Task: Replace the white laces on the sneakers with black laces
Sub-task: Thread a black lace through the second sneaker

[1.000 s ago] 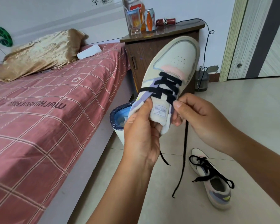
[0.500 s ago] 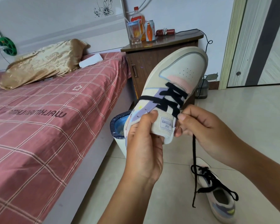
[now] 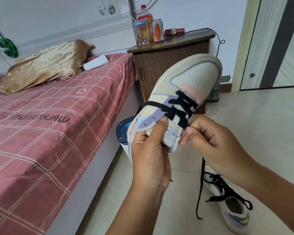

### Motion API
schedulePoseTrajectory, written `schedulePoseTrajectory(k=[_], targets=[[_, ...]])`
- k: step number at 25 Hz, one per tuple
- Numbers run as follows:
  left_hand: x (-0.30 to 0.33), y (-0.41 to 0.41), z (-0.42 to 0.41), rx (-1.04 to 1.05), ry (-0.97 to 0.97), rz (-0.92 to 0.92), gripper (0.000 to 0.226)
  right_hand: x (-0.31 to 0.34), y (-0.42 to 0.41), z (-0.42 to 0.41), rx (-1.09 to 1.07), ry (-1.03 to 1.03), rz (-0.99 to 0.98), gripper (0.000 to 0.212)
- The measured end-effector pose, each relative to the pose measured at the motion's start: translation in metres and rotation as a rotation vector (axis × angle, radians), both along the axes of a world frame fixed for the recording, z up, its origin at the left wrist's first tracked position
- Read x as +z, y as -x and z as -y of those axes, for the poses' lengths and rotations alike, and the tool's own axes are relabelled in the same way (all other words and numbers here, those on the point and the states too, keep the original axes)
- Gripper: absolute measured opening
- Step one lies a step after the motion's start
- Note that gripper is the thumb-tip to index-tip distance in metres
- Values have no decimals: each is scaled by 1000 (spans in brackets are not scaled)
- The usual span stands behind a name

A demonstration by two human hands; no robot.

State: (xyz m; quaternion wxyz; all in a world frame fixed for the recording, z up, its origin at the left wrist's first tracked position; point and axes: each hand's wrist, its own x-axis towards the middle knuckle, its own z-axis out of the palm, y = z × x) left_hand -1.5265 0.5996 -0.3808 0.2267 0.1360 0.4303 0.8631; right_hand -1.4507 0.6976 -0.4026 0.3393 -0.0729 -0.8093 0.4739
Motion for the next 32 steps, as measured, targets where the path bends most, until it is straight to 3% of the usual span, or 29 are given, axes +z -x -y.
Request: schedulePoseTrajectory(k=[5, 10, 14, 18, 21, 24, 29, 32], targets=[[1, 1, -1, 9, -40, -20, 20, 1, 1, 6, -14, -93, 5, 42], [-8, 7, -3, 10, -12, 124, 31, -2, 5, 2, -4, -30, 30, 34], [-17, 13, -3, -28, 46, 264, 33, -2, 8, 5, 19, 100, 119, 20], [-17, 20, -2, -126, -49, 469, 31, -2, 12, -4, 147, 413, 187, 24], [-16, 22, 1, -119, -66, 518, 20, -6, 12, -12, 238, 606, 208, 29], [-34, 25, 2, -100, -32, 613, 13, -27, 15, -21, 190, 650, 371, 33], [-141, 3, 22, 30, 101, 962, 22, -134, 4, 12, 195, 660, 937, 30], [-200, -14, 34, 191, 211, 1034, 35, -190, -6, 26, 134, 669, 1048, 32]])
